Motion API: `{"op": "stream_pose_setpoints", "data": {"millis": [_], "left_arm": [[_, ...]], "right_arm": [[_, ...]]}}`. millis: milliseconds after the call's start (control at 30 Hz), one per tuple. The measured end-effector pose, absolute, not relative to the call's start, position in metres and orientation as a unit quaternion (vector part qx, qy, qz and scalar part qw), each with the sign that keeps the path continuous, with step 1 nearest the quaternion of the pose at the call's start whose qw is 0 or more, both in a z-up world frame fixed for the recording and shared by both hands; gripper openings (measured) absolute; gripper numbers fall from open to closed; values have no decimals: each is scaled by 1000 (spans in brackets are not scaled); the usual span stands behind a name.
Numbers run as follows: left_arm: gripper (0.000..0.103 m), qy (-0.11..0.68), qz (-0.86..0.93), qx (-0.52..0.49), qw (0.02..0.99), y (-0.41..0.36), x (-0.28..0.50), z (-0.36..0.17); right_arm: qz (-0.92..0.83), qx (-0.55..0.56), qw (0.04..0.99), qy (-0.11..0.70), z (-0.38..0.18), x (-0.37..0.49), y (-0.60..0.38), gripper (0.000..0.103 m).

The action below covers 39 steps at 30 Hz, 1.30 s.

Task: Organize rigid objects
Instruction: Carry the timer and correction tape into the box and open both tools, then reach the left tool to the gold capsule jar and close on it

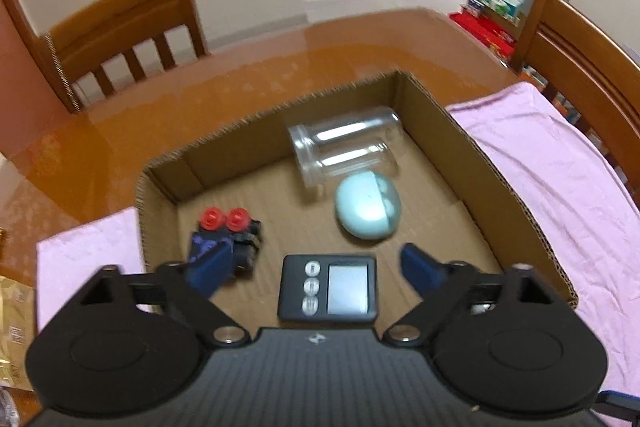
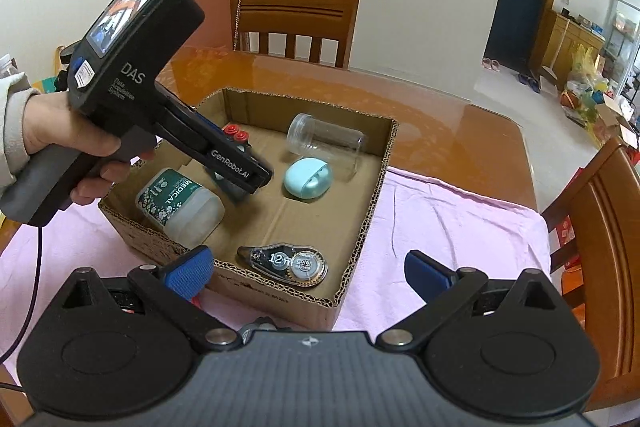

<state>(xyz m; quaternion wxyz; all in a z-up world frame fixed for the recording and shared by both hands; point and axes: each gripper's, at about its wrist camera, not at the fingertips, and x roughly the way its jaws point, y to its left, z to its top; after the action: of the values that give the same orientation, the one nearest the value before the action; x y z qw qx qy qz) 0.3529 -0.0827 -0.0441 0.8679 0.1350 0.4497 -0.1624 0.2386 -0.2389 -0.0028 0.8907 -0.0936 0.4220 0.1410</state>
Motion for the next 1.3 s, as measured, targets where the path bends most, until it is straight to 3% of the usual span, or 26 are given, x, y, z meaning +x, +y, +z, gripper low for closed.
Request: {"op": "stream_pose_setpoints", "data": {"millis": [600, 1000, 1300], "left_arm": [[99, 400, -154, 141, 892, -36, 256, -12], [99, 455, -216, 127, 854, -31, 178, -58], [99, 490, -198, 131, 839, -43, 179, -102]], "right_arm": [[114, -74, 874, 467, -44, 208, -228, 103], [75, -88, 848, 517, -95, 177, -230, 103], [50, -80, 840, 535, -105, 166, -242, 103]]}}
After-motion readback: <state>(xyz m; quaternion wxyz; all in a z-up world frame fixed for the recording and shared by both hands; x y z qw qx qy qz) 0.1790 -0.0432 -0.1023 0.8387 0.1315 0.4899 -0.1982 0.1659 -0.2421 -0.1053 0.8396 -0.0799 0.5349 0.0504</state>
